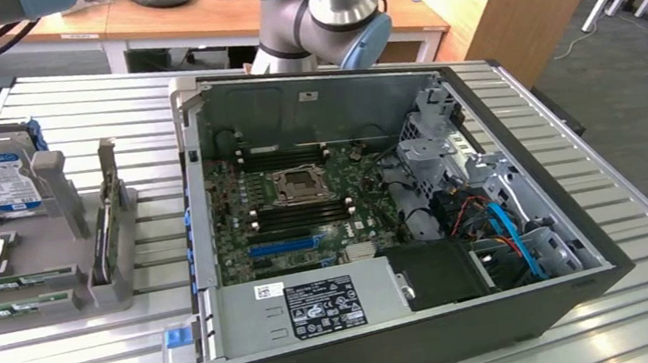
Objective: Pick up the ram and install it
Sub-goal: 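Pick up the ram and move it above insertion slot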
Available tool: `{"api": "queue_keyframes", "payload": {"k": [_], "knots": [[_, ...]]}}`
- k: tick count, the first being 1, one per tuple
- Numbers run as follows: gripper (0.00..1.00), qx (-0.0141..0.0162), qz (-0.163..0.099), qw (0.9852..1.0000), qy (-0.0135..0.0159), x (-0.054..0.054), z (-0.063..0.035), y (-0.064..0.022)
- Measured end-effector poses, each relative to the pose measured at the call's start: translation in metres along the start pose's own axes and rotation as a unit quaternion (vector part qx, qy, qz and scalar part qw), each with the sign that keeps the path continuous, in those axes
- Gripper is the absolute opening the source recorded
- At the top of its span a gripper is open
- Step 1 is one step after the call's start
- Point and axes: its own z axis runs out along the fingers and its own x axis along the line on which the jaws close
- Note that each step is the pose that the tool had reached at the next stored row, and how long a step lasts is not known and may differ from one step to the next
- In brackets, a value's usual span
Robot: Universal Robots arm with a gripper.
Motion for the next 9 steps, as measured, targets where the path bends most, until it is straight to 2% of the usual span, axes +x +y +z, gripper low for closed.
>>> {"api": "queue_keyframes", "payload": {"k": [9], "knots": [[0.30,0.0000,0.000,1.0000,0.0000,0.0000,0.0055,-0.0002]]}}
